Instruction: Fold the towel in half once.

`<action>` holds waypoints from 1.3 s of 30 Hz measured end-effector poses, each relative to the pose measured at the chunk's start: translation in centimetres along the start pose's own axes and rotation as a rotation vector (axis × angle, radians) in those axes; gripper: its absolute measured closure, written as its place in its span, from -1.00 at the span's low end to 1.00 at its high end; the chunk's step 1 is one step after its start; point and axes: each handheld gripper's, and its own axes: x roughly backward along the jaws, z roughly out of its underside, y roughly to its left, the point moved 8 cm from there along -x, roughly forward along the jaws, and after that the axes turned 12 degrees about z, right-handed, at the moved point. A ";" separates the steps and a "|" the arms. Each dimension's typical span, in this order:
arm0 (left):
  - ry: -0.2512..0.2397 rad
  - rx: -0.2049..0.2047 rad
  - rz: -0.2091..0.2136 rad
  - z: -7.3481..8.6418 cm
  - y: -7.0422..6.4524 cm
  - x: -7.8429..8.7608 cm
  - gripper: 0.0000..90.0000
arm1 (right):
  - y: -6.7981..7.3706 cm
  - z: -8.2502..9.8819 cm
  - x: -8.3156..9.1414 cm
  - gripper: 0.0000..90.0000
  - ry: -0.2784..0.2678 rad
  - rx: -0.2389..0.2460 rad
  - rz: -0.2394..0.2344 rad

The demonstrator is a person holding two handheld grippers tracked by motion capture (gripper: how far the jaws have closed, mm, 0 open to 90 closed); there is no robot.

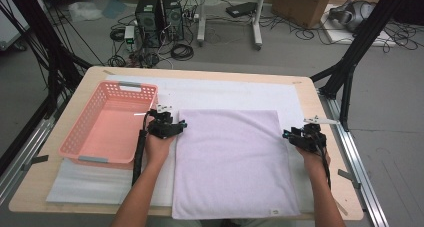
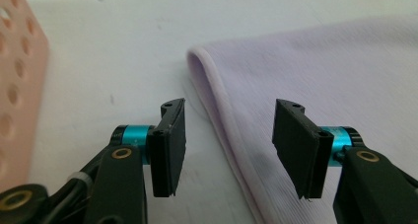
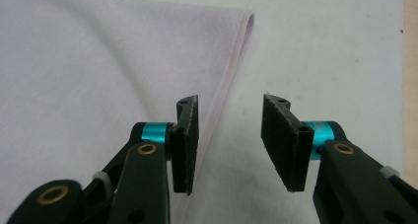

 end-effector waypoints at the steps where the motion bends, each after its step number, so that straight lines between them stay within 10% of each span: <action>1: 0.023 0.007 -0.003 0.1 0.3 -0.4 0.04 | -0.1 -0.4 -0.4 0.26 0.001 0.002 0.000; 15: 0.003 0.070 -0.003 -1.6 1.7 -2.9 0.18 | 0.4 -4.2 -6.4 0.16 0.009 0.031 -0.009; 19: 0.031 0.021 -0.045 -1.8 1.6 -3.2 0.41 | 0.6 -4.2 -8.1 0.25 0.022 0.026 0.017; 21: 0.028 0.041 -0.010 -1.8 1.4 -3.4 0.87 | 0.4 -4.3 -8.2 0.71 0.013 0.006 0.023; 23: 0.029 0.028 -0.028 -1.9 1.3 -3.5 0.92 | 0.7 -4.3 -8.1 0.92 0.013 0.031 0.001; 39: -0.158 0.031 0.064 -4.4 1.0 -3.9 0.94 | -1.5 -6.5 -5.3 0.96 -0.150 -0.001 0.131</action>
